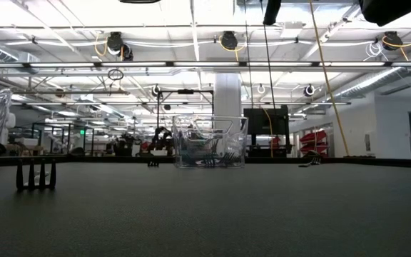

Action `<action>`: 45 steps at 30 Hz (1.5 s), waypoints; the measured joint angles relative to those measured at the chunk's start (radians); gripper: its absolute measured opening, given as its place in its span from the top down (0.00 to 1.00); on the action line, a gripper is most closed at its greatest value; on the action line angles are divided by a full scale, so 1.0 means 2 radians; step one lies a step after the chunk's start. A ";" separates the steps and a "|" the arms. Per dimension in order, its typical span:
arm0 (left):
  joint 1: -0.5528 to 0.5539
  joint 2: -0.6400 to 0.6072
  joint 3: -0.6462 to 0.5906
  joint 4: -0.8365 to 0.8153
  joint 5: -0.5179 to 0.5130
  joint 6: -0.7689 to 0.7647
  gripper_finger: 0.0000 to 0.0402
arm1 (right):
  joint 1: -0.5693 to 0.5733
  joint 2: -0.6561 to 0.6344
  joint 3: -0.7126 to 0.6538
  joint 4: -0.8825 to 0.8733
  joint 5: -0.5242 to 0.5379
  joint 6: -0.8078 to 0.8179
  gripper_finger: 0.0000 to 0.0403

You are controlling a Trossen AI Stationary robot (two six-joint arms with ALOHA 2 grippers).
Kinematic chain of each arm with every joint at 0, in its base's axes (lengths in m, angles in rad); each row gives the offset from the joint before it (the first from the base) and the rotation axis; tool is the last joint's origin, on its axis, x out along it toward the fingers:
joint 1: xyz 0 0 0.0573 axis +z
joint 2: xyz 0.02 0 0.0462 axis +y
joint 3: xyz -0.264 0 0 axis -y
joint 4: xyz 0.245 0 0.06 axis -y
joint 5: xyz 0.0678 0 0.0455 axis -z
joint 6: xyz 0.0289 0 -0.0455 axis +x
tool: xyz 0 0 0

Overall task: Sort silverware by color (type)
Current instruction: Put the black fork into the bottom left transparent bin

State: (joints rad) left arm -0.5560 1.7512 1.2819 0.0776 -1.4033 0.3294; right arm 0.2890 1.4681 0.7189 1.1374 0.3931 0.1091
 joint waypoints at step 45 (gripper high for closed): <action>0.036 -0.072 0.000 -0.175 0.358 -0.257 0.37 | 0.024 0.013 0.122 -0.325 -0.025 -0.025 0.98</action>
State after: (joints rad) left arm -0.4848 1.6066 1.2819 -0.2722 -0.6872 -0.1843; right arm 0.3361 1.4931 0.9626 0.4865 0.3426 0.0588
